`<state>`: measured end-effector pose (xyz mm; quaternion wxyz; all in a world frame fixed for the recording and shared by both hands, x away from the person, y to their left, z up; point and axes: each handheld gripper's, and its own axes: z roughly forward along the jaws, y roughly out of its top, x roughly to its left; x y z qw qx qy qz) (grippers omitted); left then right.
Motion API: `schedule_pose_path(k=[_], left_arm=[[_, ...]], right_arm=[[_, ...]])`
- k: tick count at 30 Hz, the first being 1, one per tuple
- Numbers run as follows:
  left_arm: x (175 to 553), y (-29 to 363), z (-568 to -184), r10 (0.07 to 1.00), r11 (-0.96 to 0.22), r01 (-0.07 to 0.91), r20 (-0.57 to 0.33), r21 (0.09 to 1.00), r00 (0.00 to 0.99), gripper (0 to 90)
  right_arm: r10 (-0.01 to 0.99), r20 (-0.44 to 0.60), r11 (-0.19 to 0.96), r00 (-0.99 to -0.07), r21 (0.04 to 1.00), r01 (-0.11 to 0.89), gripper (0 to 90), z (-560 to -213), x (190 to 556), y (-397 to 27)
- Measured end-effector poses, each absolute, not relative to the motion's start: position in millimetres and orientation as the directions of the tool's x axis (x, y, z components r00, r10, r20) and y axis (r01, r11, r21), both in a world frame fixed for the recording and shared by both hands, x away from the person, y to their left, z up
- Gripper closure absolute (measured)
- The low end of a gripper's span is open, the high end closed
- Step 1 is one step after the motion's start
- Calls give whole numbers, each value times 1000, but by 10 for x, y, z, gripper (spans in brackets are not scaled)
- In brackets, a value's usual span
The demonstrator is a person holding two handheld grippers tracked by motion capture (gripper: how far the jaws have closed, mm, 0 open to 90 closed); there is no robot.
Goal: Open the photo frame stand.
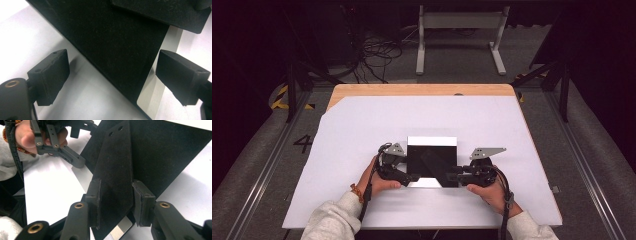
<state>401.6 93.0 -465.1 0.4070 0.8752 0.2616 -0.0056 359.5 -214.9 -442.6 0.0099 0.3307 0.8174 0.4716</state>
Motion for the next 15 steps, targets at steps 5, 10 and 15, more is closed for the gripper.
schedule_pose_path(k=[5, 10, 15], left_arm=[[3997, 877, -4633, 393, -568, 412, -205, 712, 896, 206], [4014, 903, -4615, 388, -552, 432, -238, 714, 890, 283], [4021, 940, -4578, 402, -529, 431, -232, 731, 886, 360]], right_arm=[[549, 280, 343, -788, 784, 517, 640, -4418, 3579, -2134], [545, 277, 341, -791, 789, 511, 651, -4415, 3574, -2138], [545, 270, 337, -794, 797, 502, 669, -4404, 3572, -2143]])
